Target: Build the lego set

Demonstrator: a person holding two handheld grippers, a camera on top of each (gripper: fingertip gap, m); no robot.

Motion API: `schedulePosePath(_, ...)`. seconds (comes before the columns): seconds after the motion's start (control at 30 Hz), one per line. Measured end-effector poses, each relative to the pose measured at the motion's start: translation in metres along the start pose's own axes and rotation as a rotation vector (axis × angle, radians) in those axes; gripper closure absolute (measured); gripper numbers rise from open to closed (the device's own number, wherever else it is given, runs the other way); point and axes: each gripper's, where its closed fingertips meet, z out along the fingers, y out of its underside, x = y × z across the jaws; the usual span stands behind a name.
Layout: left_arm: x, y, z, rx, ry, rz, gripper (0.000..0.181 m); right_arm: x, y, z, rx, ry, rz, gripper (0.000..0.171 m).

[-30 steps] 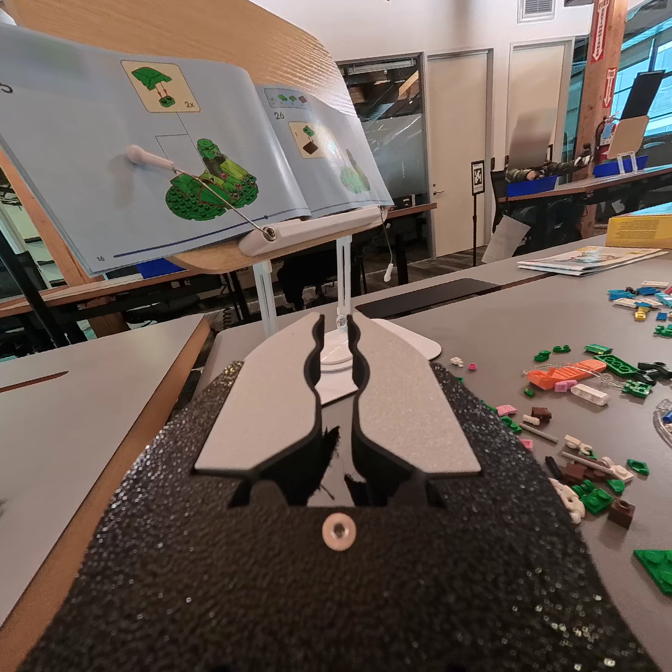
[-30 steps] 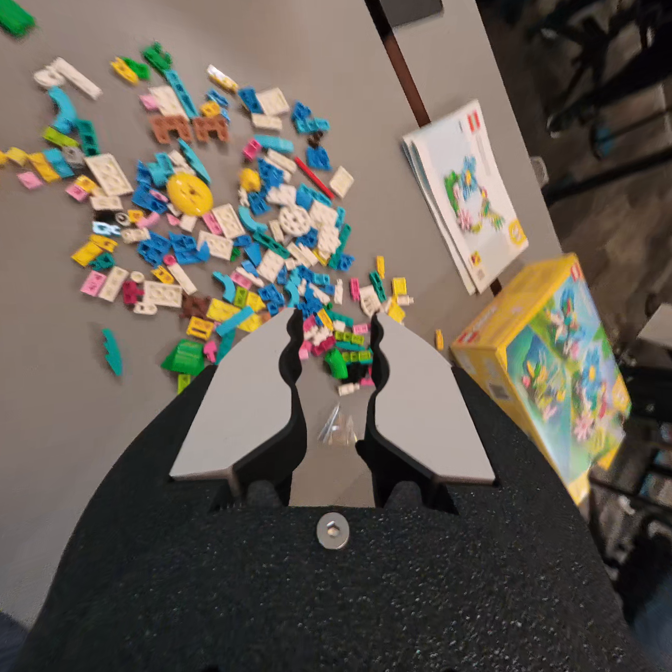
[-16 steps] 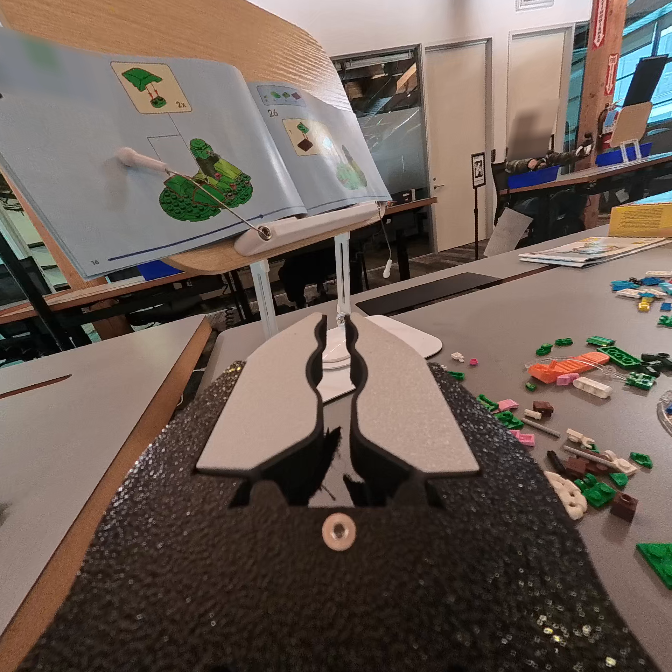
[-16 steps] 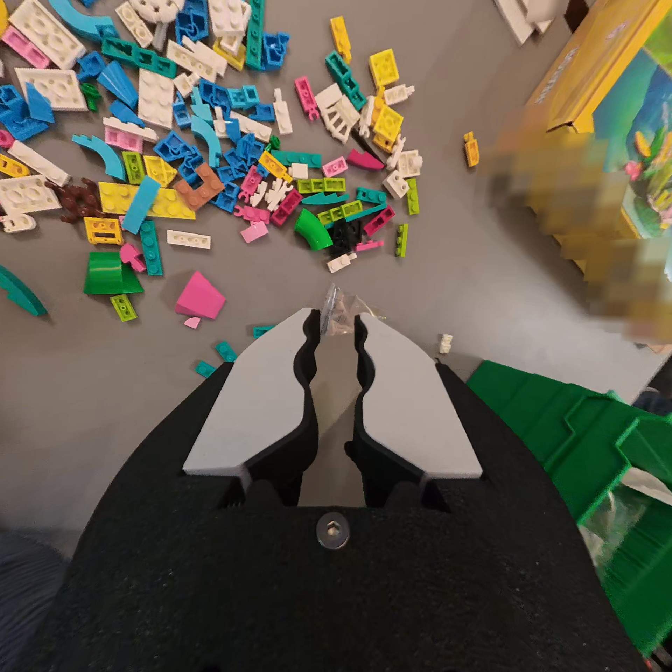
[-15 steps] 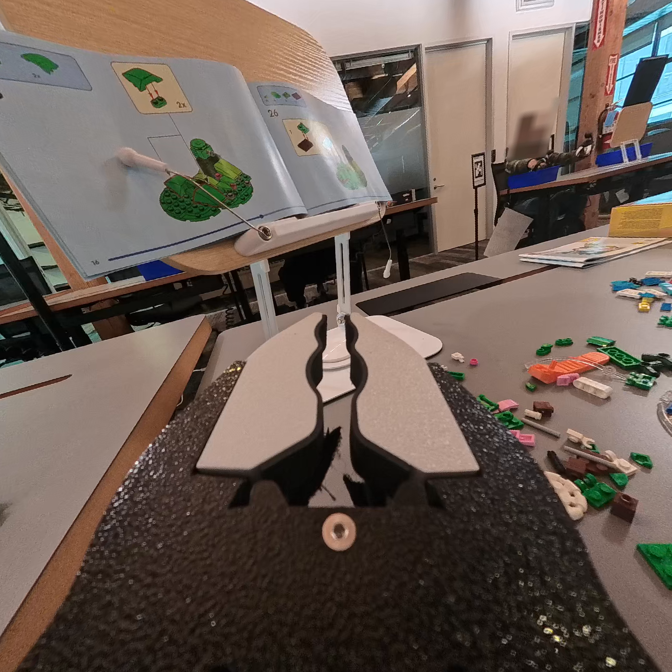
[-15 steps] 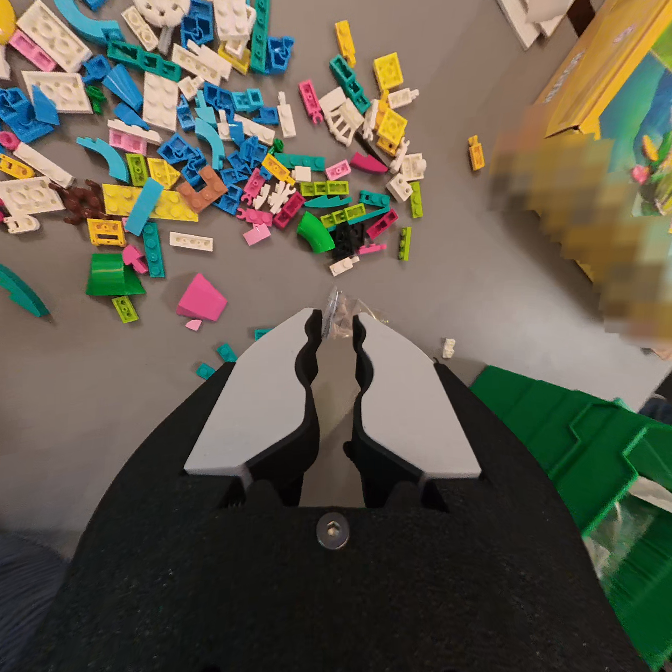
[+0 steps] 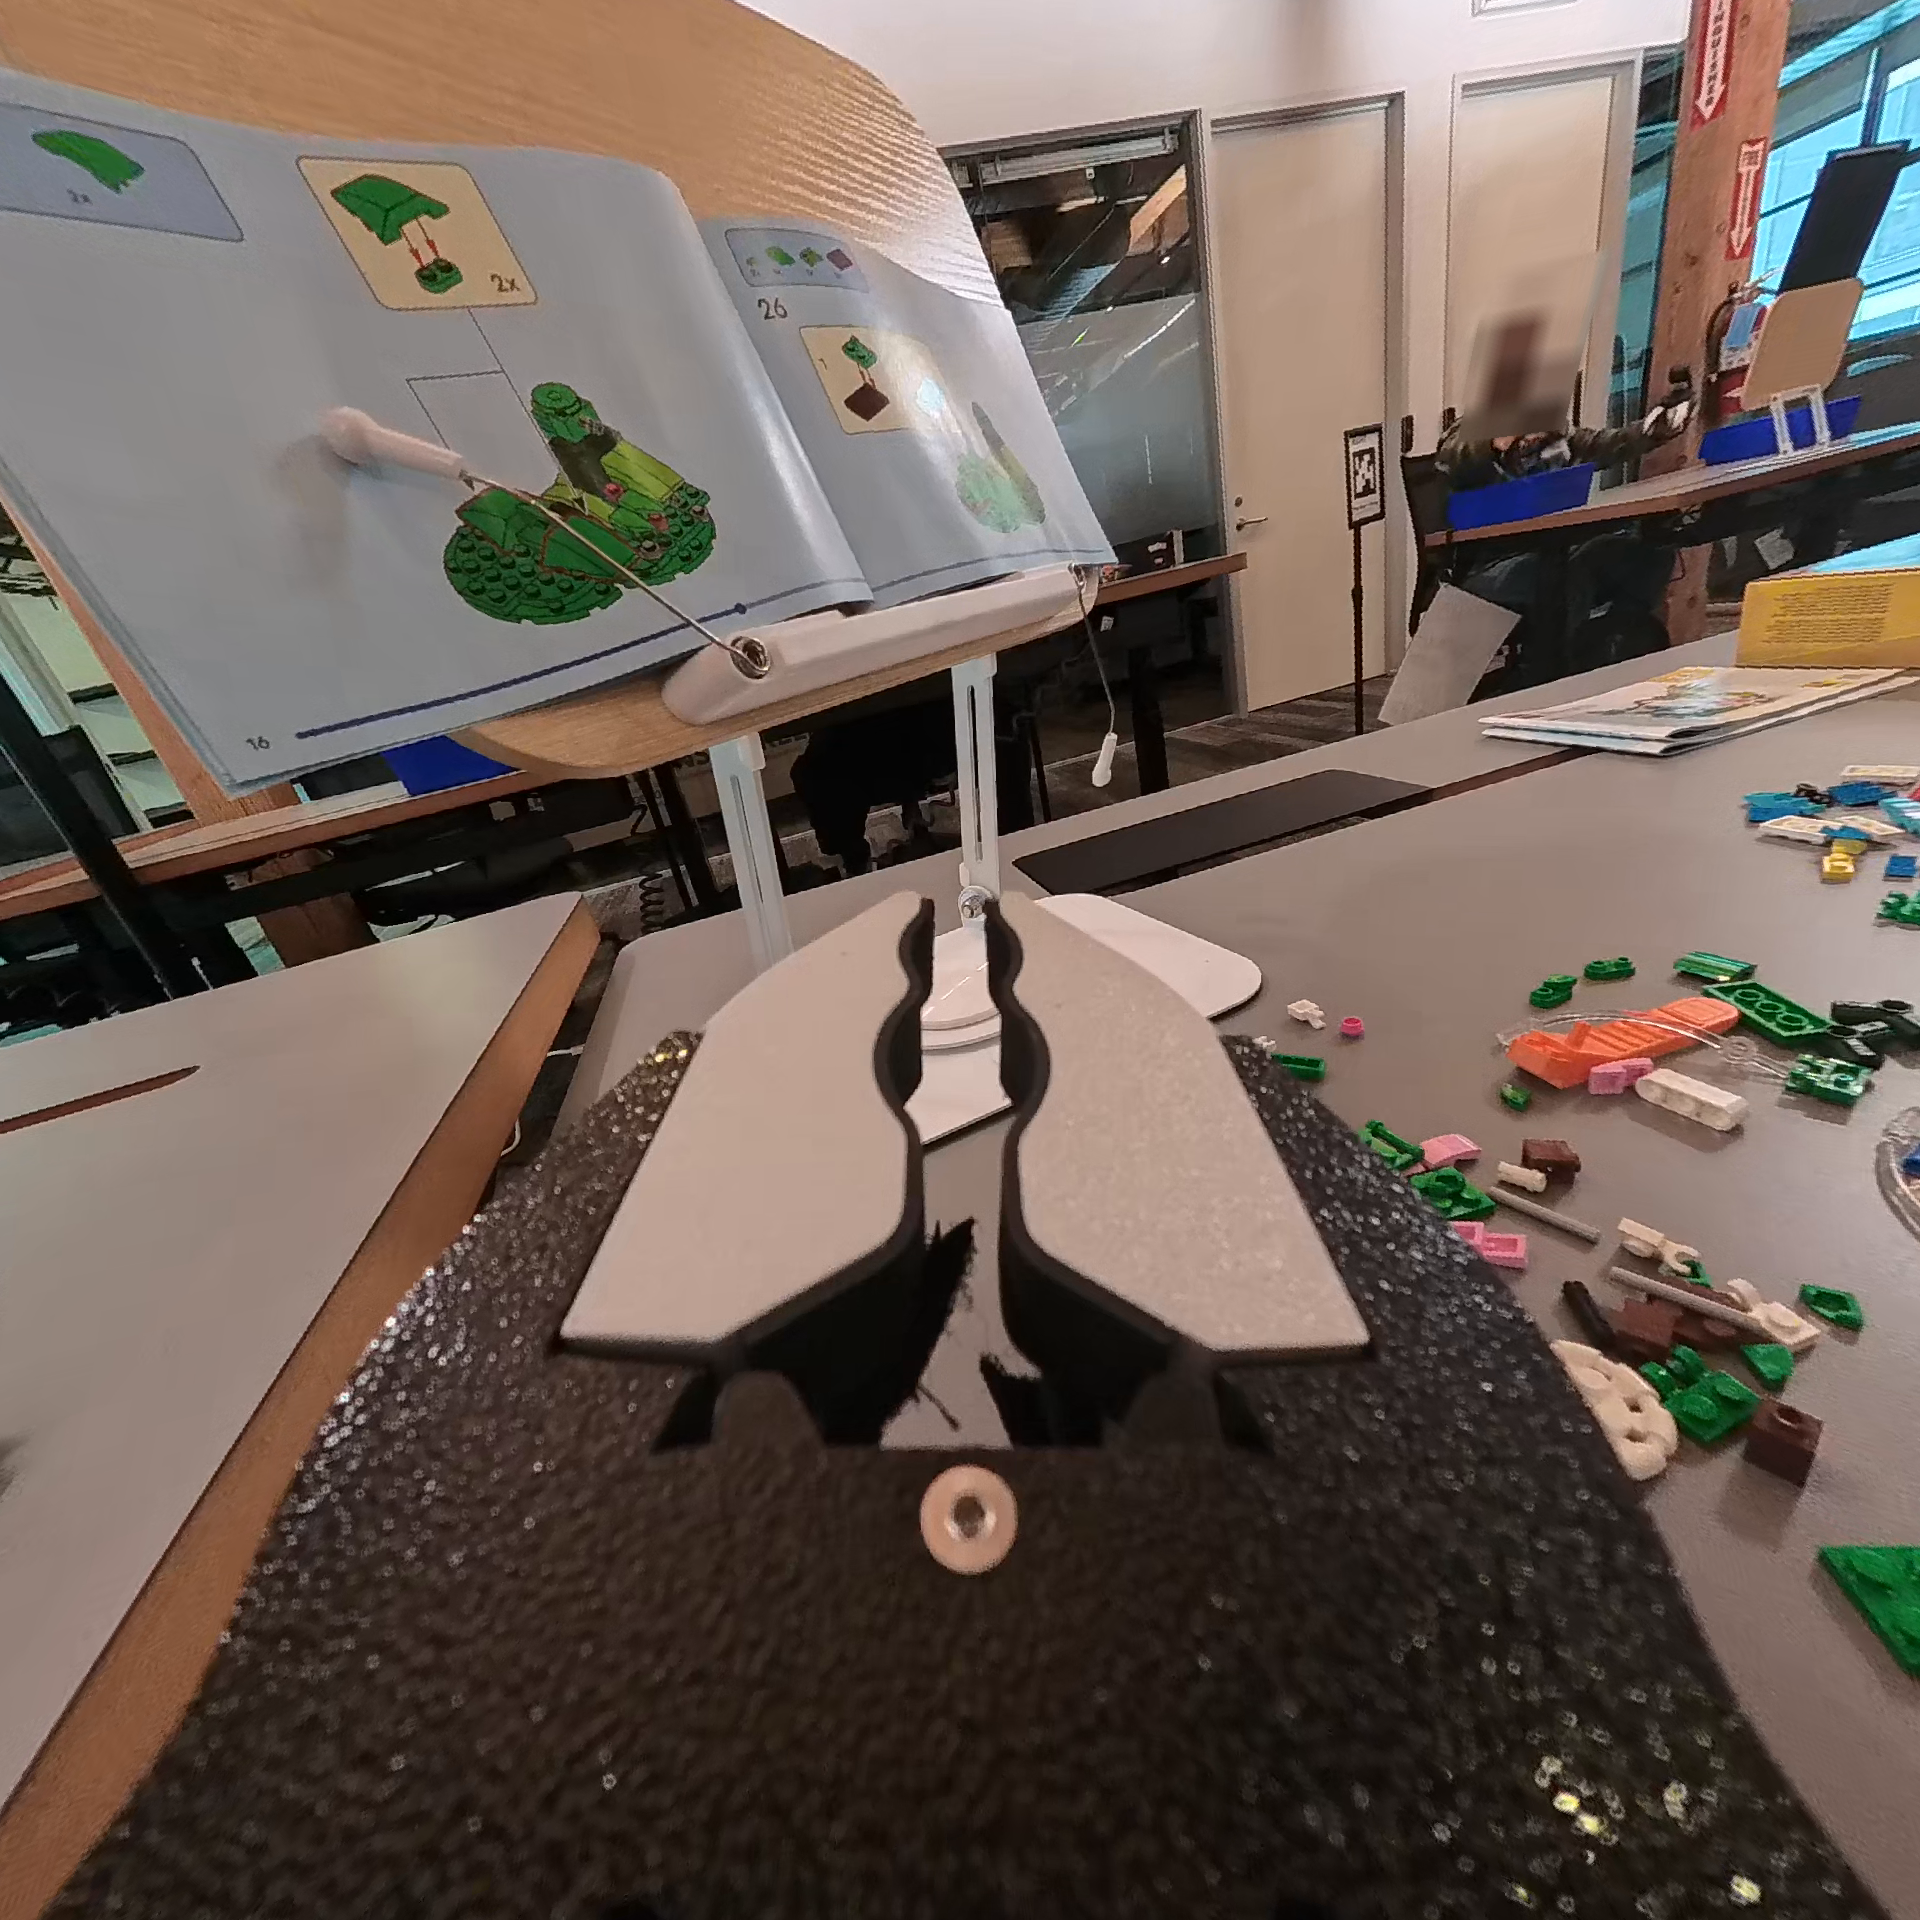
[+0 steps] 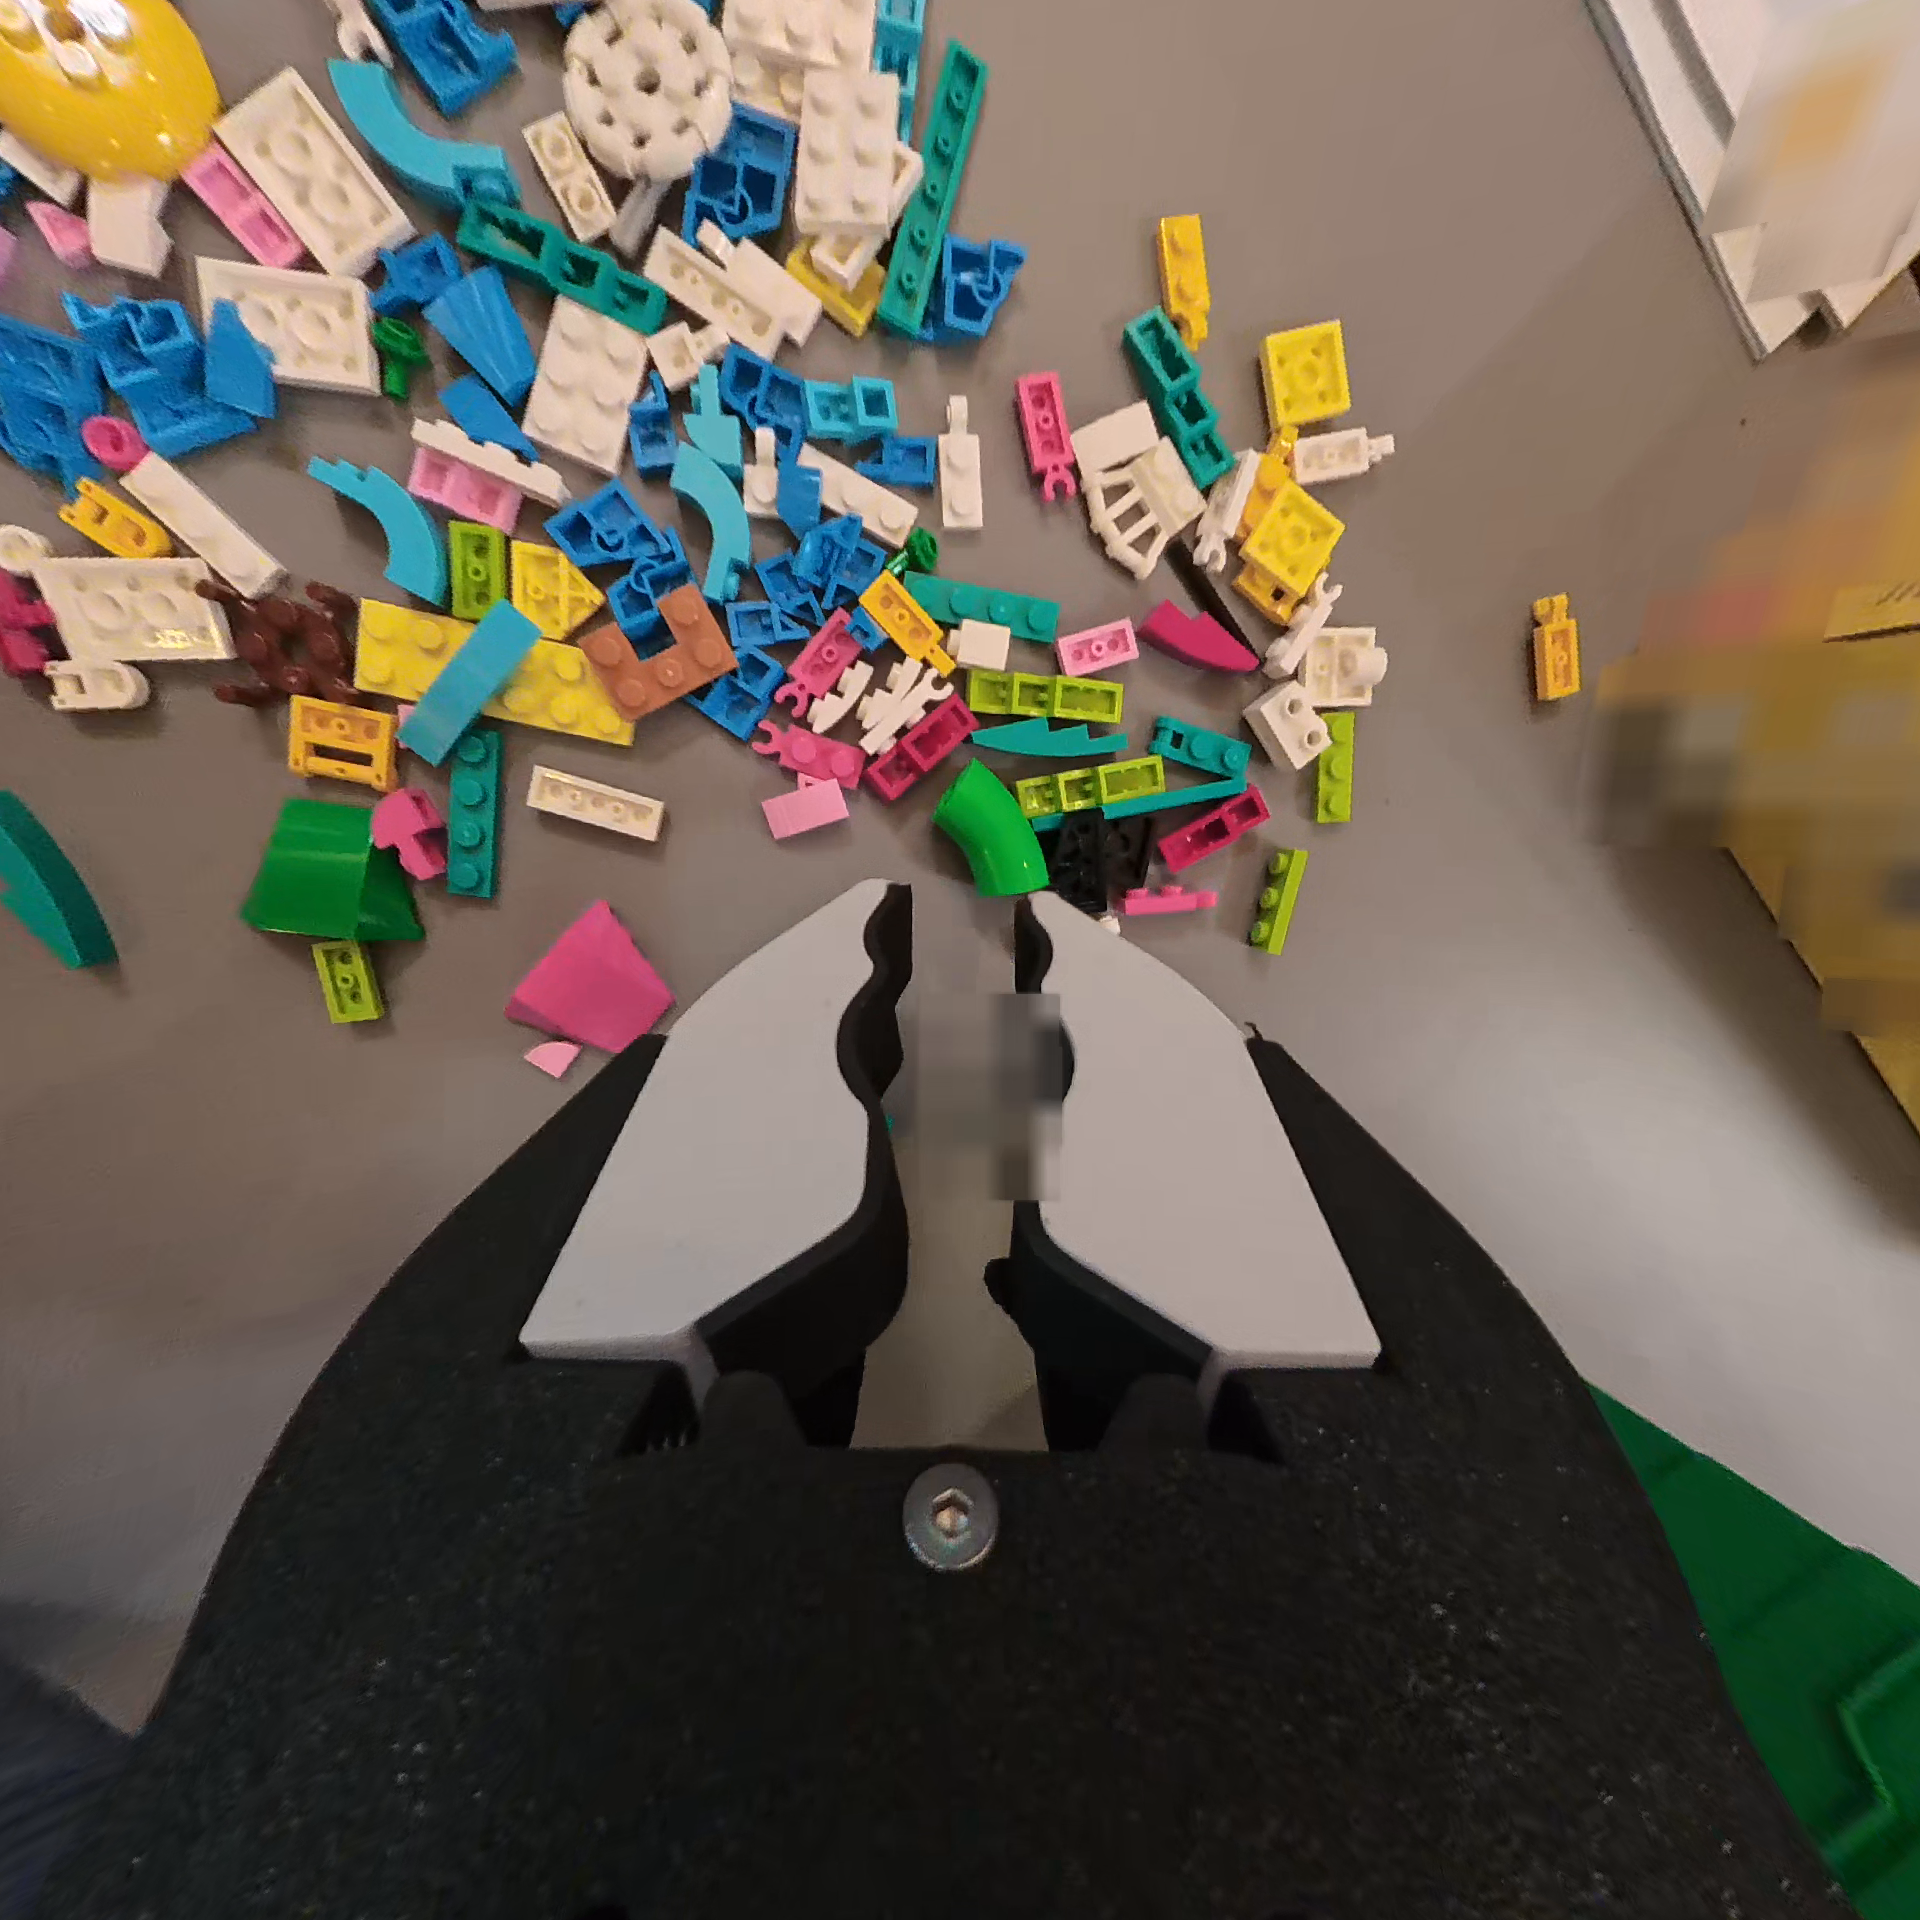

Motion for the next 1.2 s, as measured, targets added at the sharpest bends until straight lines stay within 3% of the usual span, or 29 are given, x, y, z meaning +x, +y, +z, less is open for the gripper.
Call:
schedulePosePath(0.53, -0.005, -0.006, -0.003, 0.021, -0.028, 0.019, 0.173, -0.022, -0.031, -0.006, 0.048, -0.027, -0.104, 0.154)
schedulePosePath(1.2, -0.019, -0.009, -0.007, 0.030, -0.073, 0.012, 0.173, -0.034, -0.040, 0.000, 0.027, -0.054, -0.149, 0.154)
